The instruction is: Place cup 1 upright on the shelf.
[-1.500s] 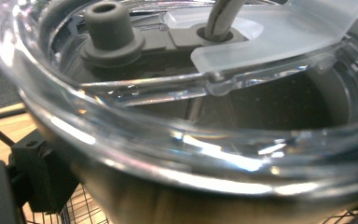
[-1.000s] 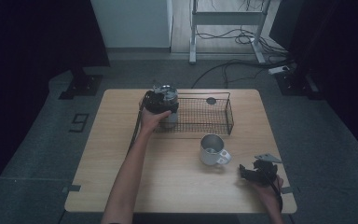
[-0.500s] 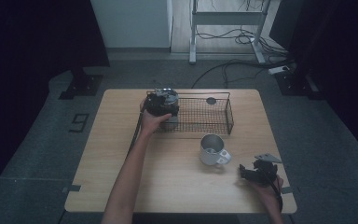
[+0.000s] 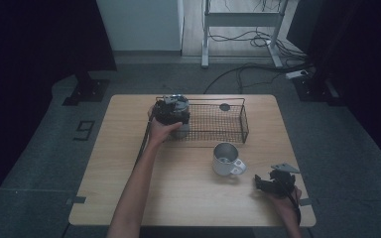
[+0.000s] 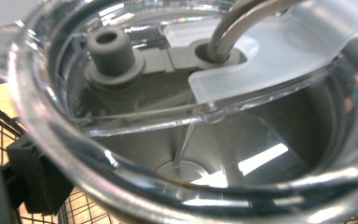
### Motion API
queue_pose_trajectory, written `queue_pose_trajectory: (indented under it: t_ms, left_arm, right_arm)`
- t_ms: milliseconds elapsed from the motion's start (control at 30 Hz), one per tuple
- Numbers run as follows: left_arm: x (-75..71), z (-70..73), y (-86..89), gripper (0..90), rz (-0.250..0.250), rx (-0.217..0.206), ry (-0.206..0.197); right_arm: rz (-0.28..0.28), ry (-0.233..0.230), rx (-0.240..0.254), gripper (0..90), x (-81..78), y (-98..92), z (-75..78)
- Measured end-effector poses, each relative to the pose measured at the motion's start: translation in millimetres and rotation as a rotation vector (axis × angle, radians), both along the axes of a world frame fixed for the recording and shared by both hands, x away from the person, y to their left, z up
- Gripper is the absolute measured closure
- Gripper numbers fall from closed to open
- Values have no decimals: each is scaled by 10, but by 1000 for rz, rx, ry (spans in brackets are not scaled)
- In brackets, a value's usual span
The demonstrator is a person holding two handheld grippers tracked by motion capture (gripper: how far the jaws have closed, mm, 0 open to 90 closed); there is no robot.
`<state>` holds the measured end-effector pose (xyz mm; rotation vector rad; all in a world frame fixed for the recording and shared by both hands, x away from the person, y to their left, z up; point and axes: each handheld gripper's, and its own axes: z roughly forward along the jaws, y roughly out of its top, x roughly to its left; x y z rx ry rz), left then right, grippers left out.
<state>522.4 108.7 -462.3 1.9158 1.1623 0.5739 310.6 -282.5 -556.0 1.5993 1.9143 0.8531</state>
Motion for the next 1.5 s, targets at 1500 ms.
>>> queue_pose_trajectory:
  t_ms: [1500]
  left_arm:
    - [-1024,346,641,47,-36,-71,-75]
  right_arm:
    - [3,1,-2,100,7,5,2]
